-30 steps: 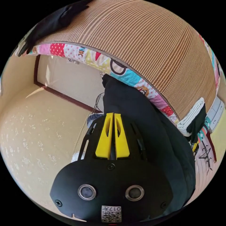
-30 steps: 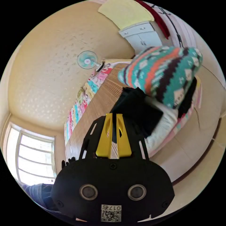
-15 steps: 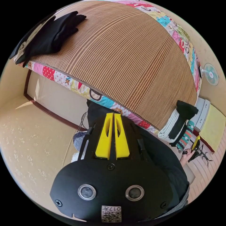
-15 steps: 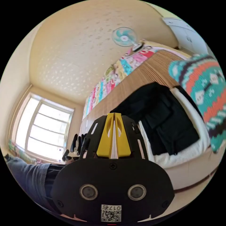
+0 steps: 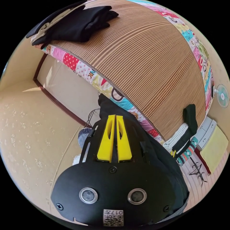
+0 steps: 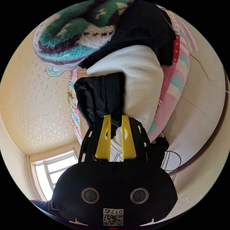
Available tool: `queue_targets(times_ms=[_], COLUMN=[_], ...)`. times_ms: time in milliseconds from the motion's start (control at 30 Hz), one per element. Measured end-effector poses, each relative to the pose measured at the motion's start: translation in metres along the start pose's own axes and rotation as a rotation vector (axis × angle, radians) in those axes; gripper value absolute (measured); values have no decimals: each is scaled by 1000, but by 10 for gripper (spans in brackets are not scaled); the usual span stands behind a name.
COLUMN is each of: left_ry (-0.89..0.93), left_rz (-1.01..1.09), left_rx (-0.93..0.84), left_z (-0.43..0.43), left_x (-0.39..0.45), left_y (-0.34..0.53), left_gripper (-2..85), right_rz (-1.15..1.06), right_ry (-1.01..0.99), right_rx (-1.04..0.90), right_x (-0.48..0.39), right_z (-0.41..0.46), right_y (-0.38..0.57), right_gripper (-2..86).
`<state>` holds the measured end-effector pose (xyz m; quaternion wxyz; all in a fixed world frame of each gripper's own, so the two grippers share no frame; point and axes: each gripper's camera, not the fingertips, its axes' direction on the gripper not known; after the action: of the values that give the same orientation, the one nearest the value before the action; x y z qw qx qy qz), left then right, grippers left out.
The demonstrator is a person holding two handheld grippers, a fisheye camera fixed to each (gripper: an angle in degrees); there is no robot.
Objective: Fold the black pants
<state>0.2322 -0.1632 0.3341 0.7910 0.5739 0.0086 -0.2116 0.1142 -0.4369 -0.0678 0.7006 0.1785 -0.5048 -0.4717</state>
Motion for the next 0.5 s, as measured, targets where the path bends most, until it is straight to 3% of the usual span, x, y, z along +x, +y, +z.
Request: queue_targets(times_ms=[133,233,333,500], left_ry=[16,52,149,241], left_rz=[55,132,277,687], left_rx=[14,39,102,221], left_z=[14,19,12,-15], left_x=[10,22,43,117], left_y=[12,23,38,91], left_gripper=[-7,-7,-7,2], right_rz=[-4,-180,-317,-617], right_ry=[-72,-411,-602,-724], right_rx=[-32,15,12,-71], right_x=[7,-5,-33,-131], right_z=[0,-22,-37,-38], right_y=[7,25,43,70], right_gripper=[48,33,26,21])
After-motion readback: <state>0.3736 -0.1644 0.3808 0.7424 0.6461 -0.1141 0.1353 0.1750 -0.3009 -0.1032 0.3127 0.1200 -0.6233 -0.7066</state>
